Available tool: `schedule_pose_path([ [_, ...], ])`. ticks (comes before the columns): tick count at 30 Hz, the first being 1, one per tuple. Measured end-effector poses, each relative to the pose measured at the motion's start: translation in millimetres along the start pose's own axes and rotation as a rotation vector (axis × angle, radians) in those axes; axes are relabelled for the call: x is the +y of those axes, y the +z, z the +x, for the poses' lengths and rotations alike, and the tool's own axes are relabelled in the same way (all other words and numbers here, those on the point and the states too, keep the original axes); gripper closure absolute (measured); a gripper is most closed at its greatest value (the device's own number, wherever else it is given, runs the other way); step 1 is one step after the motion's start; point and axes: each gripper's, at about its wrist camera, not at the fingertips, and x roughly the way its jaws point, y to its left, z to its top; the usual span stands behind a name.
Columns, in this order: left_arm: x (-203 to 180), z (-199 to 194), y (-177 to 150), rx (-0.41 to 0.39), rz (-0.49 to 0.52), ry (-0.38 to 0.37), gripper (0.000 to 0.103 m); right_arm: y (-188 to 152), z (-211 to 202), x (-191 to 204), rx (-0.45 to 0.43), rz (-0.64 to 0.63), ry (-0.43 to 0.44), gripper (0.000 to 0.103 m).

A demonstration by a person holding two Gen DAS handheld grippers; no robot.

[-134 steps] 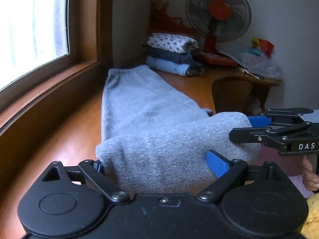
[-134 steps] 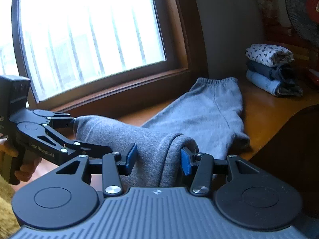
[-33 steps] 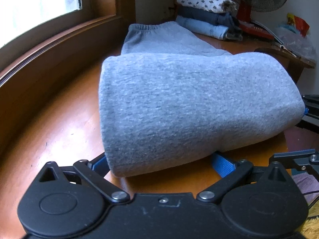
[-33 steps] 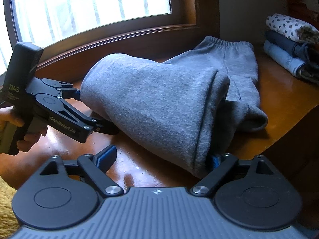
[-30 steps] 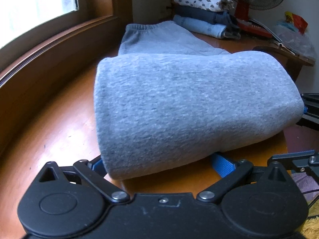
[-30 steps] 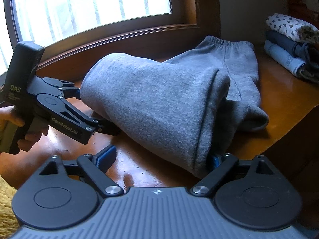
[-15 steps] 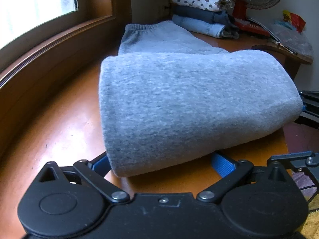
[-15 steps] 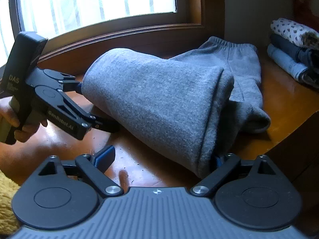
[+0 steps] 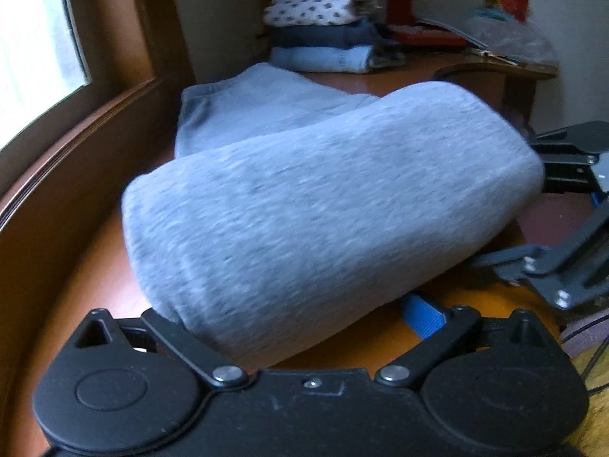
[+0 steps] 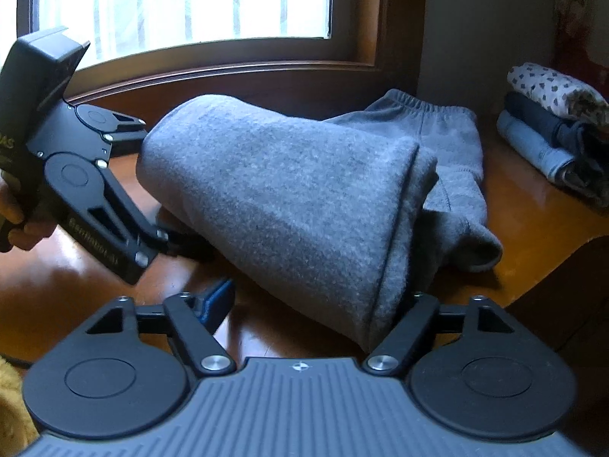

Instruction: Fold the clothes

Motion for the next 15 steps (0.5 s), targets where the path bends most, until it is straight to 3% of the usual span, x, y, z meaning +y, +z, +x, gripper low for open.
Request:
schedule_pose_path([
  [3, -1.5, -7.2, 1.4, -0.011, -0.022, -0.022, 0.004, 1.6, -5.4, -2.2, 0.008, 0.002, 0.008, 0.05],
  [6, -5.7, -17.7, 2.2, -0.017, -0.052, -0.044, 0.004, 2.4, -14.9, -3.4, 0.012, 0.006, 0.017, 0.054],
  [15, -35.4, -55.6, 2.8, -0.016, -0.116, -0.054, 0.004, -2.1, -45.7, -10.5, 0.02, 0.005, 0.082, 0.057],
])
